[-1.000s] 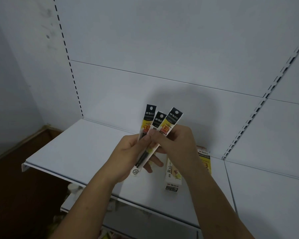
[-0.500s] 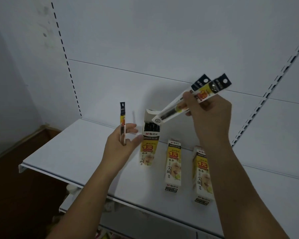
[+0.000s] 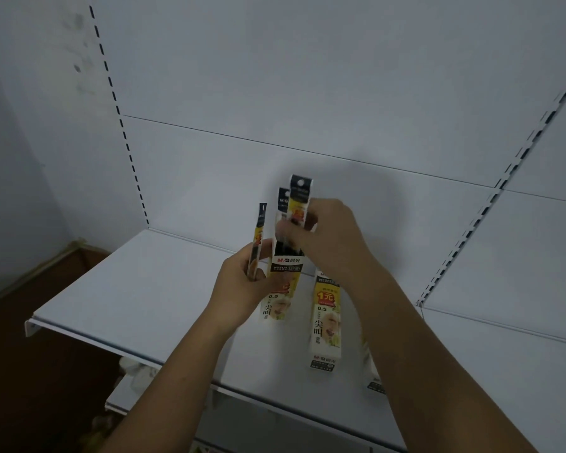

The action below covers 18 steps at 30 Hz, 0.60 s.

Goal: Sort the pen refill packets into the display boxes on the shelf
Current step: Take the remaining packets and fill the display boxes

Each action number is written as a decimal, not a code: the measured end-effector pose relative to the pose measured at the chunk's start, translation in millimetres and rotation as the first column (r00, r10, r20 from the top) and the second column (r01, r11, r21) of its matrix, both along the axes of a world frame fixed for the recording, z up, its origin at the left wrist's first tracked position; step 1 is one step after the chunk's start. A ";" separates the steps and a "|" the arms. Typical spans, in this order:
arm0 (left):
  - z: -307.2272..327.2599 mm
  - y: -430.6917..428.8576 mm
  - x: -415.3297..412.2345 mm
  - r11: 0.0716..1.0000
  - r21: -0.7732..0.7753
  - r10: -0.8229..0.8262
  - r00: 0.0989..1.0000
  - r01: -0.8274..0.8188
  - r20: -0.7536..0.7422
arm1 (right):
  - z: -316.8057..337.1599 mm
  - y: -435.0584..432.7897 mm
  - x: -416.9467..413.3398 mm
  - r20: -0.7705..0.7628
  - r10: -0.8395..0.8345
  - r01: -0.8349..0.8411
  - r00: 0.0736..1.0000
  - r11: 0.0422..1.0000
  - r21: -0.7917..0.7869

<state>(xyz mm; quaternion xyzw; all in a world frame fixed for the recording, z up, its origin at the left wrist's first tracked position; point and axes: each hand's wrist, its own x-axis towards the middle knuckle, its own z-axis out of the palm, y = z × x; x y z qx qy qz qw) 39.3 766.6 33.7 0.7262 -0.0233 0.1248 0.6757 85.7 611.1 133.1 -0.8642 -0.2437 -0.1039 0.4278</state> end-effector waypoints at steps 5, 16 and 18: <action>0.6 1.2 -1.1 1.000 0.003 0.016 1.000 -0.016 0.016 | -7.5 -2.1 1.4 0.034 0.013 -0.014 0.999 1.000 0.002; 2.7 1.3 -3.7 0.999 0.020 0.033 0.999 -0.033 0.012 | -10.8 -6.0 4.9 0.095 0.018 0.013 0.995 0.946 -0.324; 4.1 1.9 -5.3 0.999 0.012 0.037 0.999 -0.037 0.004 | -12.8 -5.2 3.7 0.095 0.029 0.008 0.995 0.931 -0.366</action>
